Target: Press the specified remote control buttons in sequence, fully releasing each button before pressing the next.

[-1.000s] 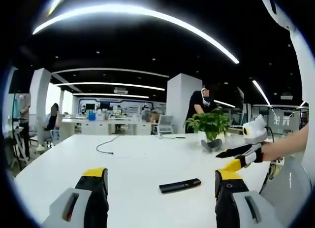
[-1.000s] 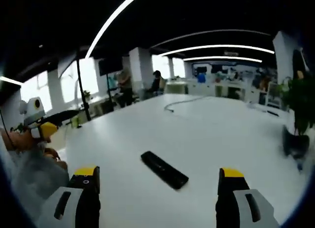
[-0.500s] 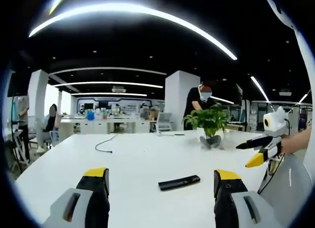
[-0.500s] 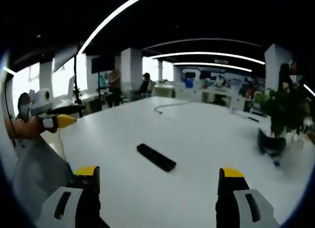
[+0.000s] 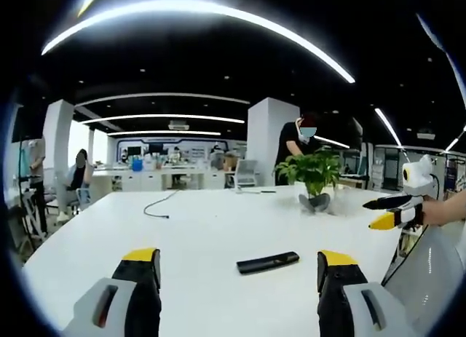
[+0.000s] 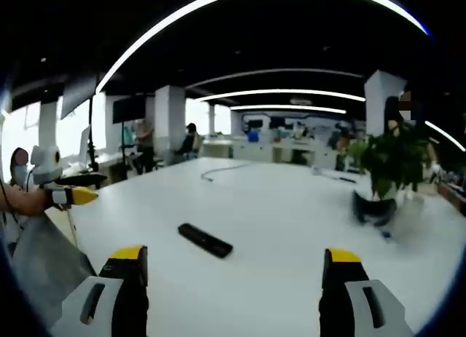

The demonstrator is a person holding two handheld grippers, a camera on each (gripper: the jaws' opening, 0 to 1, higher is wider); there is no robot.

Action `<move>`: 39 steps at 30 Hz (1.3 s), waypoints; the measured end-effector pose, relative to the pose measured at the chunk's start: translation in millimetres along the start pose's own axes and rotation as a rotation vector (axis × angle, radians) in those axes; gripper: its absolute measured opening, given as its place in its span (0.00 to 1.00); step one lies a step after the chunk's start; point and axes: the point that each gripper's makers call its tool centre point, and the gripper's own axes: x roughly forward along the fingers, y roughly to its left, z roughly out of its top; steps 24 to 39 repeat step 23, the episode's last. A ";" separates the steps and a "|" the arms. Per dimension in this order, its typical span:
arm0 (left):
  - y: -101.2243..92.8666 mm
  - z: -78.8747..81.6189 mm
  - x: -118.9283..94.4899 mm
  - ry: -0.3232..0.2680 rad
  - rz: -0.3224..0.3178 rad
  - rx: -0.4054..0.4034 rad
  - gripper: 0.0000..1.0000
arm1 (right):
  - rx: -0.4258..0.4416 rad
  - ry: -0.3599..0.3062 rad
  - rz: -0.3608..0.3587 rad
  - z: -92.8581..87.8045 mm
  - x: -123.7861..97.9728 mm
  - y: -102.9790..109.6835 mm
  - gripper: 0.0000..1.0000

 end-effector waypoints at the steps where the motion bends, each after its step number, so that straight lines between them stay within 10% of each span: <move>1: 0.3 -0.2 -0.2 0.000 0.002 -0.002 0.93 | -0.008 0.005 -0.002 -0.8 0.3 -0.9 0.99; 39: -2.4 -9.9 0.9 0.051 -0.002 0.022 0.92 | 0.040 -0.022 -0.143 -1.2 -9.5 -32.1 0.98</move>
